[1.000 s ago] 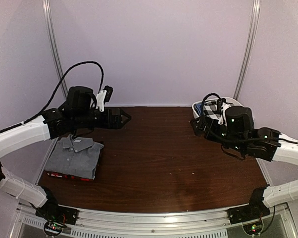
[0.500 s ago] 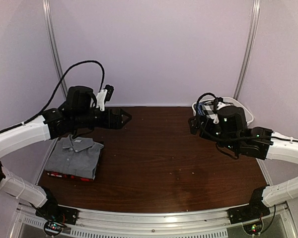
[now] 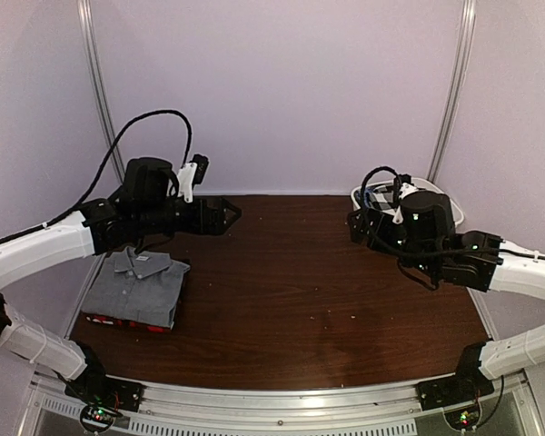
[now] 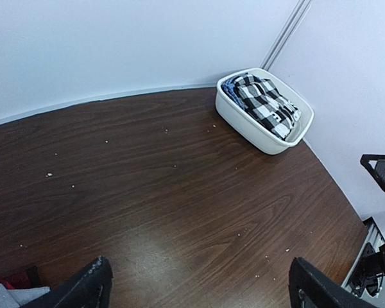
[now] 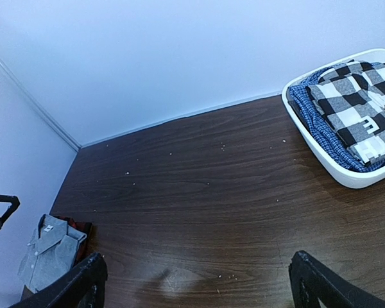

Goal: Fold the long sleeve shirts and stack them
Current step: Reset both arms

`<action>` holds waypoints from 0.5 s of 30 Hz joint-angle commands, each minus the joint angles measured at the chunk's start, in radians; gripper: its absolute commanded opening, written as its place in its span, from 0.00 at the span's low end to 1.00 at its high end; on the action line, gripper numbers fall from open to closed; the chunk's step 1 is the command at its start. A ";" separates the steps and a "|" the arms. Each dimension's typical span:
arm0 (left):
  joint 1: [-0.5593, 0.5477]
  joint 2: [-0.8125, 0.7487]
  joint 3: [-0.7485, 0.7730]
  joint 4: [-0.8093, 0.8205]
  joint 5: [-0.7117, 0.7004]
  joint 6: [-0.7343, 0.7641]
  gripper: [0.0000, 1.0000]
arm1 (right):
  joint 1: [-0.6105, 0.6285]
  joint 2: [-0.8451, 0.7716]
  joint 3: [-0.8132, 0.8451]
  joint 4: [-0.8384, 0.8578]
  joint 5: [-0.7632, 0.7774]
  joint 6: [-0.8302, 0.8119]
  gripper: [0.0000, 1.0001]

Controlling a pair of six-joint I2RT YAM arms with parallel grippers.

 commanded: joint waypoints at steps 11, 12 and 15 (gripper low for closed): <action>-0.002 0.042 0.060 0.056 -0.083 -0.003 0.98 | -0.005 -0.042 0.053 -0.064 0.076 -0.110 1.00; -0.003 0.043 0.063 0.051 -0.084 -0.003 0.98 | -0.005 -0.039 0.051 -0.061 0.079 -0.110 1.00; -0.003 0.038 0.064 0.041 -0.090 -0.001 0.98 | -0.006 -0.030 0.044 -0.044 0.074 -0.119 1.00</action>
